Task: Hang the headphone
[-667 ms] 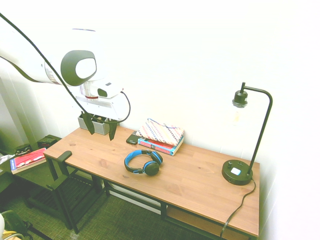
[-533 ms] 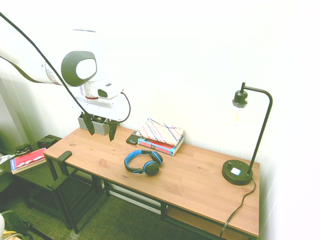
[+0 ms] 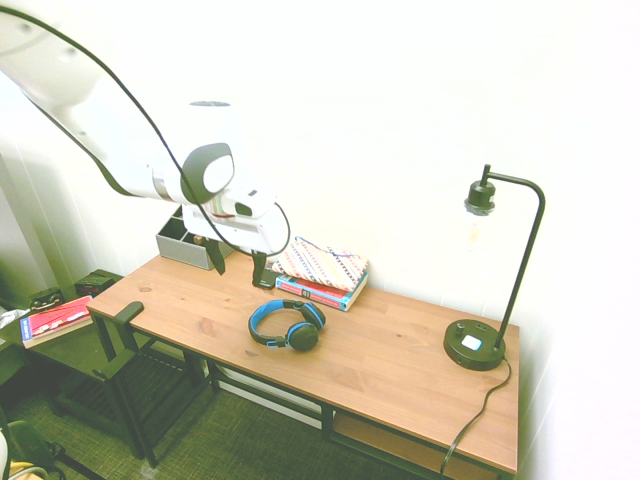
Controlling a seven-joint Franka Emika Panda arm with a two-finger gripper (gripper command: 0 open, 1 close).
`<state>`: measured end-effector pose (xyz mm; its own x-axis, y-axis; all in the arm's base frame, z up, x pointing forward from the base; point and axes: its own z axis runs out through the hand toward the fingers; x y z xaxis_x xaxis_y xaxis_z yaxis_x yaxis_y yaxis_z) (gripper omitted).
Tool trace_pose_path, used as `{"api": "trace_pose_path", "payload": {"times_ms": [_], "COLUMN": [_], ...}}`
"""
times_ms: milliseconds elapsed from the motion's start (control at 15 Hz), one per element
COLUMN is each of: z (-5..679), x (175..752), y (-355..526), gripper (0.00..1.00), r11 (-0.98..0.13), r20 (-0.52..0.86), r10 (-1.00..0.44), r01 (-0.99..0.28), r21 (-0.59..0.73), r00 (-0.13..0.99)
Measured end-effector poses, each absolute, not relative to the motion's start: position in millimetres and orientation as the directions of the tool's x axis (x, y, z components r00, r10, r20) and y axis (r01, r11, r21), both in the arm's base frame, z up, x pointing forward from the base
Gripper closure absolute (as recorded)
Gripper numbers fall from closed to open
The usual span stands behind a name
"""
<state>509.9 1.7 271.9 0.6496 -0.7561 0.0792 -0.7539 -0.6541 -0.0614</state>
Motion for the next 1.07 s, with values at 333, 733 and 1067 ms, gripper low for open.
{"api": "trace_pose_path", "payload": {"times_ms": [333, 733, 1067], "z": [194.9, 174.4, 166.5], "x": [544.4, 562.3, 561.4], "y": [9.7, 8.5, 8.6], "gripper": [1.0, 1.0, 1.0], "r11": [-0.619, -0.577, -0.561], "r20": [0.068, 0.049, 0.036], "r10": [-0.784, -0.816, -0.828], "r01": [-0.785, -0.817, -0.828], "r21": [-0.014, -0.018, -0.022], "r00": [0.617, 0.575, 0.56]}}
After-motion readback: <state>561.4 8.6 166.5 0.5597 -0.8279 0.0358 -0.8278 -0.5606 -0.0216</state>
